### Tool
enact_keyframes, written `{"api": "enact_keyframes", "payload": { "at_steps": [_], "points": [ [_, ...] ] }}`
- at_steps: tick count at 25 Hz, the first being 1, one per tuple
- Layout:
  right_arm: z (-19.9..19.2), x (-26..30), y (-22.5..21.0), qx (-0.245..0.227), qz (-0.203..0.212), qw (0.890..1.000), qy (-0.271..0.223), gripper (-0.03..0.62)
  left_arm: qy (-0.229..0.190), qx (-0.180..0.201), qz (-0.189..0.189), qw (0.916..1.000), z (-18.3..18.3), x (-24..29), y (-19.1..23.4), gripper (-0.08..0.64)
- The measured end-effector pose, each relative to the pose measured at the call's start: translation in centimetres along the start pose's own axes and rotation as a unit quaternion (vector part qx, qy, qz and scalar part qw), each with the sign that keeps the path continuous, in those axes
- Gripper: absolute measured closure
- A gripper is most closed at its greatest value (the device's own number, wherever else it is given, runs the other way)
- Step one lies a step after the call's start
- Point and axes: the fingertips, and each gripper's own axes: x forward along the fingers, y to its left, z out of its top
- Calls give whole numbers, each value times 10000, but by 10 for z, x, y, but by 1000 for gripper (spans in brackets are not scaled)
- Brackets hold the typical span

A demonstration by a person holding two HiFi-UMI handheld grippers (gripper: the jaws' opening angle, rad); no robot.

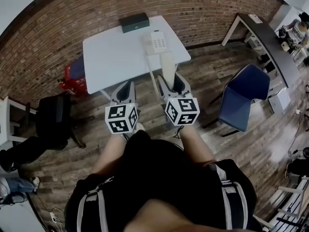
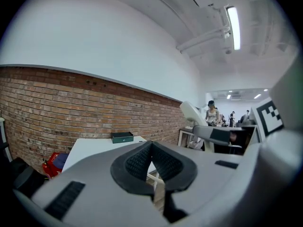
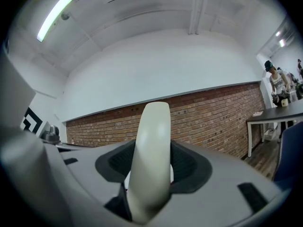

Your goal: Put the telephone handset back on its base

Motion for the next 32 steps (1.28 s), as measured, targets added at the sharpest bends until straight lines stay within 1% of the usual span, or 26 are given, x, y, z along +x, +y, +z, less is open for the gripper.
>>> {"api": "enact_keyframes", "payload": {
  "at_steps": [6,11,21,27,32],
  "points": [
    [-6,19,-8,3,-7,10000,35,385,-60,-7,-45,10000,-1,19,5,558],
    [-8,42,-18,-21,-30,10000,14,385,-57,-34,-120,9999,-4,46,14,558],
    [-7,106,-57,51,-73,9998,162,385,-35,-83,-301,9995,10,124,26,558],
    [-4,150,-70,96,-24,9996,263,385,45,-97,-329,9994,23,169,41,558],
    [-5,190,-82,129,-31,9992,374,385,141,-170,-294,9993,26,204,63,558]
  ]
}}
